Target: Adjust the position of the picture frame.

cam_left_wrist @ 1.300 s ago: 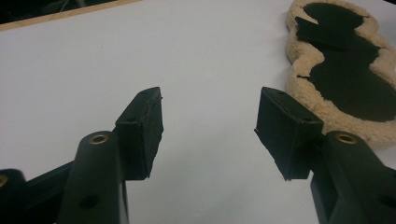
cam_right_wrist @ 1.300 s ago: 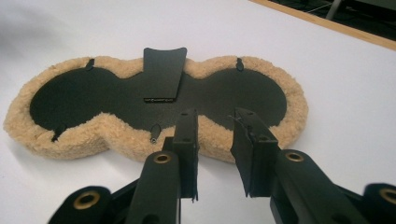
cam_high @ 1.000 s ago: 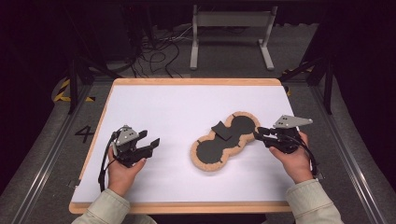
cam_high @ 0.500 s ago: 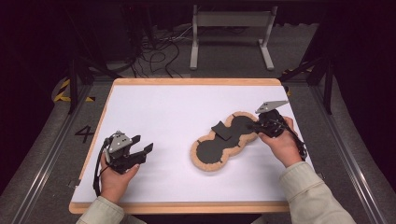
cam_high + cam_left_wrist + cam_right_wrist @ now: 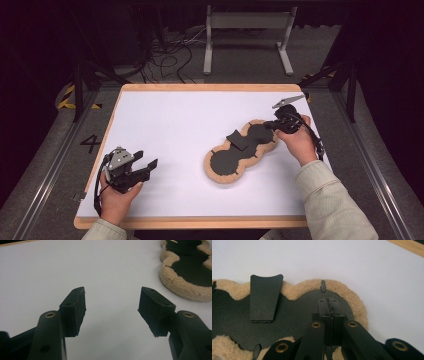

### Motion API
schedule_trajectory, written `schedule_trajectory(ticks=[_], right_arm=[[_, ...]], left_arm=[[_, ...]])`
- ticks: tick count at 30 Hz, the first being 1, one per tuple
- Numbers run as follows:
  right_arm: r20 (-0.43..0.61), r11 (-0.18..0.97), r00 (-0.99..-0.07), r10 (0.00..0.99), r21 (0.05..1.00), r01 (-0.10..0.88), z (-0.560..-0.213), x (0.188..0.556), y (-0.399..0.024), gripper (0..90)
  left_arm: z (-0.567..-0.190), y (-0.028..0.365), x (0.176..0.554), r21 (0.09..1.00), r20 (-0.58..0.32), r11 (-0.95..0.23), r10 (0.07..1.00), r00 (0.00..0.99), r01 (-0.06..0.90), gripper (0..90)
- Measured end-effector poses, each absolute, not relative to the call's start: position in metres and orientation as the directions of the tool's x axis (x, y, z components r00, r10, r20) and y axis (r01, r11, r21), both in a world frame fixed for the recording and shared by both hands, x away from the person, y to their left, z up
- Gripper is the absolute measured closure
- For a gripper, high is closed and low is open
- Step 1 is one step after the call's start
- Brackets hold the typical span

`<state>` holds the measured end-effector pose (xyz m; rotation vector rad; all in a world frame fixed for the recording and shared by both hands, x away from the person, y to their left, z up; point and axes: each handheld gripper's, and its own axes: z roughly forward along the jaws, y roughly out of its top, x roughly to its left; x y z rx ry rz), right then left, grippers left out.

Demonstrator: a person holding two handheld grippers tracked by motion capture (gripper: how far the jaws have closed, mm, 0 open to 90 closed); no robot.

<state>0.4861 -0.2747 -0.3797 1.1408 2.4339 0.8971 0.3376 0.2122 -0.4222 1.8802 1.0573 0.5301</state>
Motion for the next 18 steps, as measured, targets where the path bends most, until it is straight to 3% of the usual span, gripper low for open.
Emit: schedule_trajectory(ticks=[11,18], right_arm=[[-0.029,0.507,-0.624,0.781,0.612,0.606,-0.393,0.499,-0.268,90.0],[-0.077,0.493,-0.548,0.833,0.554,0.671,-0.399,0.506,-0.278,90.0]], left_arm=[[-0.424,0.207,0.339,0.846,-0.047,-0.266,0.827,0.561,0.463,39.4],[-0.426,0.206,0.341,0.842,-0.05,-0.27,0.822,0.567,0.467,39.5]])
